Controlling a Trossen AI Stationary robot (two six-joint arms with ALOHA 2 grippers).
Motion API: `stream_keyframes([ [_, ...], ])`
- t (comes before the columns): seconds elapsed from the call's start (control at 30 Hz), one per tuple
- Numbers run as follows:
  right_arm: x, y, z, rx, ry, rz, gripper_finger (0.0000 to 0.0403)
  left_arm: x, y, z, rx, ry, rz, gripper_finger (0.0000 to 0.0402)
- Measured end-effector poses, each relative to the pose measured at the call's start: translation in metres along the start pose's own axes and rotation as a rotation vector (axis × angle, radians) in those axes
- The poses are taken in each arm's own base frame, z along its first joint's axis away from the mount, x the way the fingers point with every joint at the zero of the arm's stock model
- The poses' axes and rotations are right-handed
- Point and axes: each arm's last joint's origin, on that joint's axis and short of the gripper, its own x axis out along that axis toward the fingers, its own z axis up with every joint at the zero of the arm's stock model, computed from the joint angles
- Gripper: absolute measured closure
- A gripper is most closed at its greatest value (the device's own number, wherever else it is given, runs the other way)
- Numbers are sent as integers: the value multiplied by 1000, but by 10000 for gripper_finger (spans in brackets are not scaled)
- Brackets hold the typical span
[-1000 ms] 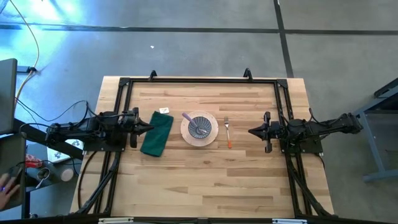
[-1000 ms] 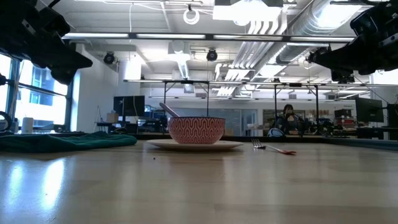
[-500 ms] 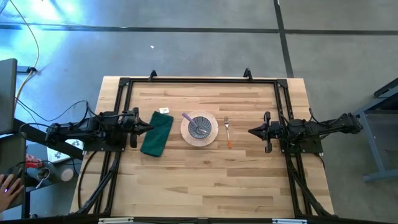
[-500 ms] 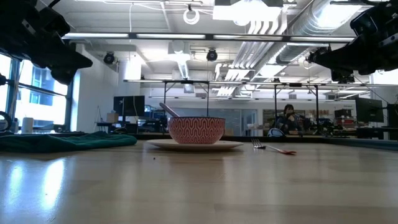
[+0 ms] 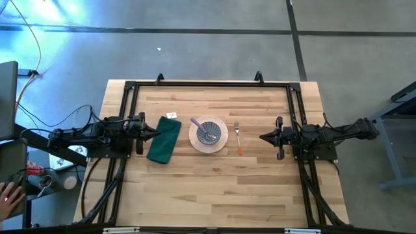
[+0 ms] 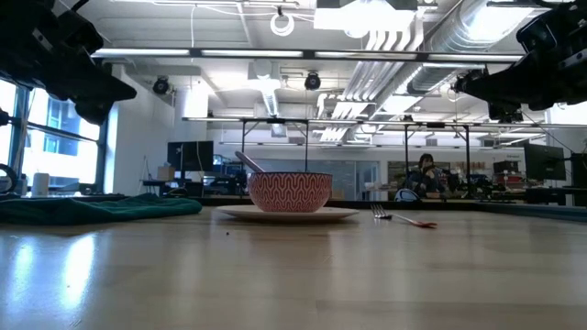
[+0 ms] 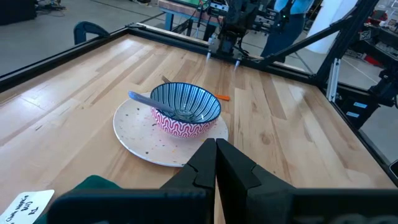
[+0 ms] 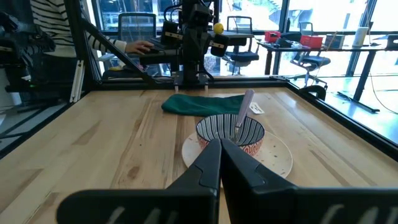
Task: Set table place
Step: Return to Home Position
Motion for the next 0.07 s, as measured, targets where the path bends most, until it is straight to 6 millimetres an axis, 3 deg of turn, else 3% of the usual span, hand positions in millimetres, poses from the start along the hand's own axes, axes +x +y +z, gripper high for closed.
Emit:
stream_keyframes([
  [0.07, 0, 0, 0, 0, 0, 0, 402, 0, 0, 0, 0, 0, 0, 401],
])
